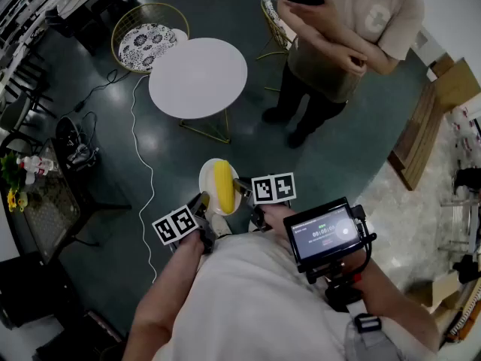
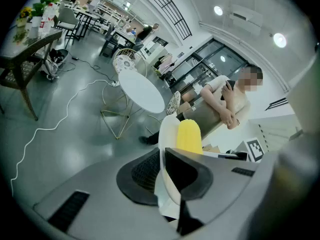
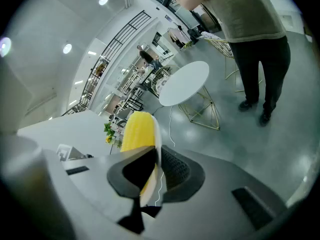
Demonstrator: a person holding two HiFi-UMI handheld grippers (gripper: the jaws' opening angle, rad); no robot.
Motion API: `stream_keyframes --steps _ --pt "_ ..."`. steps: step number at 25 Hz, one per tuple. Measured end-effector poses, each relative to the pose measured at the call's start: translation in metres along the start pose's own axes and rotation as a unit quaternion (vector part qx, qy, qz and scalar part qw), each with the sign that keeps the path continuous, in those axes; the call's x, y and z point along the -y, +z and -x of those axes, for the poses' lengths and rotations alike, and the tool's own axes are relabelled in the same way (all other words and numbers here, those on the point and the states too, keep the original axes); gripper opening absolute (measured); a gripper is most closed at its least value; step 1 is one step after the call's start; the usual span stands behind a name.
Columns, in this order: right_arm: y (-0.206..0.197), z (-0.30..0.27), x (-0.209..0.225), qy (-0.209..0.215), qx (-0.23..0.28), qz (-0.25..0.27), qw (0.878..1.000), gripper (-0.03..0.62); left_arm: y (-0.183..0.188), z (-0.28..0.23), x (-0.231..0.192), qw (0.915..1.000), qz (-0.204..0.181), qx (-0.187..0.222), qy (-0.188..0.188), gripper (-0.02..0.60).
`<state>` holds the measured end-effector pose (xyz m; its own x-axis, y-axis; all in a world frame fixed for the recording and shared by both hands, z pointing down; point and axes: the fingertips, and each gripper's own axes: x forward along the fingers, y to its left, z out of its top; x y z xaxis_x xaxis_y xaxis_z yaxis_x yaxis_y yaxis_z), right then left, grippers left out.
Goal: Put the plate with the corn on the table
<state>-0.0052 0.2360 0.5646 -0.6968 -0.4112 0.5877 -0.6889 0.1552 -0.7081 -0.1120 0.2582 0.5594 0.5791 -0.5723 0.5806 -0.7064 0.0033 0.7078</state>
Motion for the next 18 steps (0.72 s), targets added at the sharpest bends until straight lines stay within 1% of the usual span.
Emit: stream_keyframes --steps 4,7,9,10,13,18 --pt "0.003 0.004 0.001 0.001 0.007 0.013 1.0 0.043 -0.003 -0.001 0.004 1.0 -0.002 0.008 -0.004 0.038" --pt "0.003 0.009 0.006 0.001 0.007 0.012 1.0 0.044 -0.005 -0.004 0.01 0.9999 -0.004 0.012 -0.005 0.038" --pt "0.006 0.003 0.006 0.004 0.004 0.011 1.0 0.044 -0.002 -0.006 0.006 0.9999 -0.003 0.013 -0.005 0.038" --pt "0.002 0.002 0.005 0.005 0.001 0.009 1.0 0.044 -0.005 -0.004 0.003 0.9999 -0.002 0.01 -0.003 0.038" --pt "-0.023 0.015 0.004 0.007 -0.009 -0.004 1.0 0.044 -0.031 0.01 0.005 0.9999 0.005 -0.006 0.011 0.038" --pt "-0.023 0.026 0.014 0.008 -0.019 0.007 1.0 0.044 -0.039 0.002 0.016 0.9999 0.006 0.006 0.009 0.038"
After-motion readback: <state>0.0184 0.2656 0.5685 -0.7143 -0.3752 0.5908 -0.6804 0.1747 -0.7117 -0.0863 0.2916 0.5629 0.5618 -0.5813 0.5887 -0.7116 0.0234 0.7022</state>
